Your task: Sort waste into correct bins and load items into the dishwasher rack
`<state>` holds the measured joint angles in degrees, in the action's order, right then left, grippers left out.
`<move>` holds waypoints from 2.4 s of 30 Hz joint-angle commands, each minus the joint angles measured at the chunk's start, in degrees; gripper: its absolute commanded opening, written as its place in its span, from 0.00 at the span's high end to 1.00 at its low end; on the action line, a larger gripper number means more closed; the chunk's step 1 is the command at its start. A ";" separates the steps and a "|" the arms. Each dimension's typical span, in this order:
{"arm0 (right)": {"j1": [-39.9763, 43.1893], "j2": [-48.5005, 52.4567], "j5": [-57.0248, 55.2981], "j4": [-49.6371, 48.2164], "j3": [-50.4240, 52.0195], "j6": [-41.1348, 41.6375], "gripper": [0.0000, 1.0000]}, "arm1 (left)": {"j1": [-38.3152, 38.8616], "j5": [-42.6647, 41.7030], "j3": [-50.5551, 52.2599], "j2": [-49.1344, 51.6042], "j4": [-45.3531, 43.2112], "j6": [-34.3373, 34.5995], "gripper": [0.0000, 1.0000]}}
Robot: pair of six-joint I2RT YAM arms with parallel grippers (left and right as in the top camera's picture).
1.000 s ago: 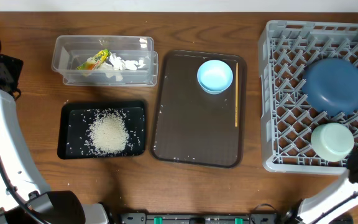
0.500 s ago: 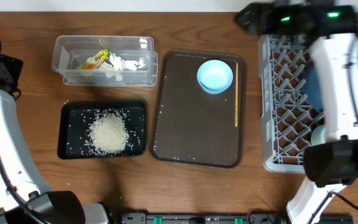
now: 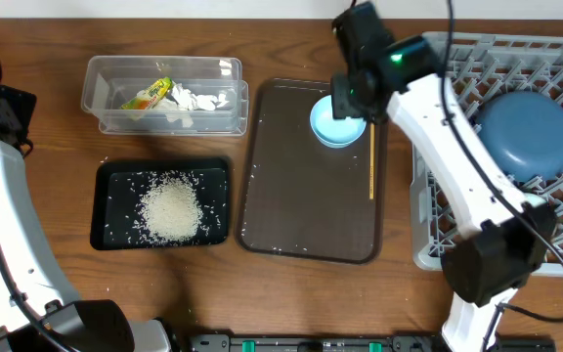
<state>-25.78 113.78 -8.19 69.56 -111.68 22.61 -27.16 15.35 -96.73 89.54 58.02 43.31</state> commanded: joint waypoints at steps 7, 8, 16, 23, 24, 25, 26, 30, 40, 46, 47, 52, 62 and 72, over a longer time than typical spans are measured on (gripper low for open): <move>0.85 2.60 1.36 -3.78 13.29 3.65 0.51 | -0.09 0.35 0.17 0.00 0.07 0.07 0.07; 0.92 2.60 1.33 -4.59 14.49 3.48 0.51 | -0.11 0.35 0.17 0.00 0.07 0.07 0.07; 2.05 2.60 1.11 -12.37 23.17 3.48 0.47 | -0.11 0.35 0.17 0.00 0.07 0.09 0.07; 6.64 2.60 11.85 -21.07 27.96 -9.18 0.47 | -0.09 0.35 0.17 0.00 0.07 0.07 0.07; 7.08 2.60 12.85 -21.70 28.26 -10.10 0.46 | -0.09 0.35 0.17 0.00 0.07 0.07 0.07; 7.56 2.60 12.94 -22.21 28.46 -10.05 0.46 | -0.11 0.35 0.17 0.00 0.07 0.09 0.07; 7.78 2.60 12.94 -22.32 28.57 -10.05 0.46 | -0.11 0.35 0.17 0.00 0.07 0.07 0.07; 8.79 2.60 12.92 -22.95 29.40 -10.08 0.47 | -0.11 0.35 0.17 0.00 0.07 0.07 0.07; 8.85 2.60 12.46 -26.53 33.20 -8.37 0.52 | -0.11 0.35 0.17 0.00 0.07 0.07 0.07; 8.85 2.60 9.22 -28.81 35.82 -5.51 0.53 | -0.09 0.35 0.17 0.00 0.07 0.07 0.07; 8.87 2.60 9.25 -29.16 36.15 -5.18 0.53 | -0.09 0.35 0.17 0.00 0.07 0.09 0.07; 8.83 2.60 9.29 -29.24 36.20 -2.54 0.69 | -0.11 0.35 0.17 0.00 0.07 0.07 0.07; 8.33 0.94 12.85 -28.30 34.58 -1.84 0.99 | -0.11 0.35 0.17 0.00 0.07 0.07 0.07; 13.57 -9.42 12.98 -17.59 26.27 -7.13 0.99 | -0.09 0.35 0.17 0.00 0.07 0.09 0.07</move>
<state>-14.59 110.39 4.43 50.98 -81.71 18.37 -27.16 15.35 -96.73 89.54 58.04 43.31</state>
